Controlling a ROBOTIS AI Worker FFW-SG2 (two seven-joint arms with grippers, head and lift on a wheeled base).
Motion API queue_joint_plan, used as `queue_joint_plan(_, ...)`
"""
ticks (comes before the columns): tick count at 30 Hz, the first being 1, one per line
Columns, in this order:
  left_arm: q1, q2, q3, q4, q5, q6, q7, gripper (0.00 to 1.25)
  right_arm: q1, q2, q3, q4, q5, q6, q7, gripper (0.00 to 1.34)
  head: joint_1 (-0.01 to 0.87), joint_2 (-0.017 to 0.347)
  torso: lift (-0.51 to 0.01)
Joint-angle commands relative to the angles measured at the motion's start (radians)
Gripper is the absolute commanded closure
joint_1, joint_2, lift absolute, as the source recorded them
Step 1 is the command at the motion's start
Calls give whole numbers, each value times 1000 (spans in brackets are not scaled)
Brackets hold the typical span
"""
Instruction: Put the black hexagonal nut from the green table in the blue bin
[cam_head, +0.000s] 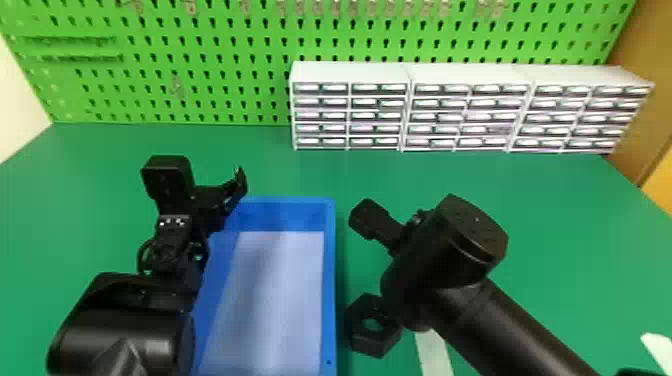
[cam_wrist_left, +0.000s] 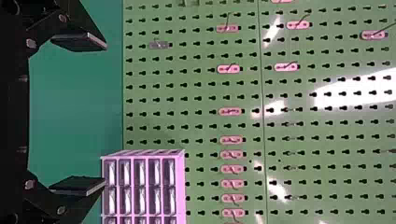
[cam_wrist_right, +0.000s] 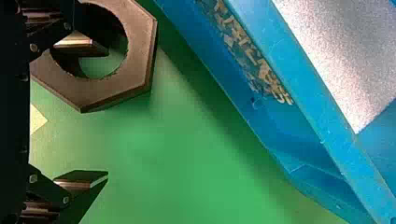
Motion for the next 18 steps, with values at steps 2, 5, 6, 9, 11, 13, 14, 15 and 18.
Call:
queue_joint_plan(2, 0, 0, 1, 0, 0, -1, 0, 248, 4, 2, 2, 5, -2, -4, -4, 364, 686, 51, -96)
queue_joint_plan(5, 0, 0, 1, 0, 0, 1, 0, 248, 4, 3, 2, 8, -3, -5, -7, 441, 686, 51, -96)
queue_joint_plan(6, 0, 0, 1, 0, 0, -1, 1, 248, 5, 3, 2, 8, -3, -5, -7, 481, 686, 51, -96)
queue_joint_plan(9, 2, 0, 2, 0, 0, -1, 0, 248, 5, 5, 5, 11, -3, -5, -8, 601, 686, 51, -96)
queue_joint_plan(11, 2, 0, 2, 0, 0, -1, 1, 248, 5, 5, 8, 11, -3, -7, -10, 621, 686, 51, -96)
queue_joint_plan(13, 2, 0, 2, 0, 0, -1, 0, 248, 5, 5, 8, 12, -5, -7, -10, 633, 686, 51, -96)
queue_joint_plan(14, 2, 0, 2, 0, 0, -1, 0, 248, 5, 5, 8, 12, -5, -8, -10, 645, 686, 51, -96)
queue_joint_plan(15, 2, 0, 2, 0, 0, -1, 0, 248, 5, 5, 8, 12, -5, -8, -10, 662, 686, 51, -96)
queue_joint_plan(18, 2, 0, 2, 0, 0, -1, 1, 248, 5, 5, 9, 15, -9, -10, -10, 749, 686, 51, -96)
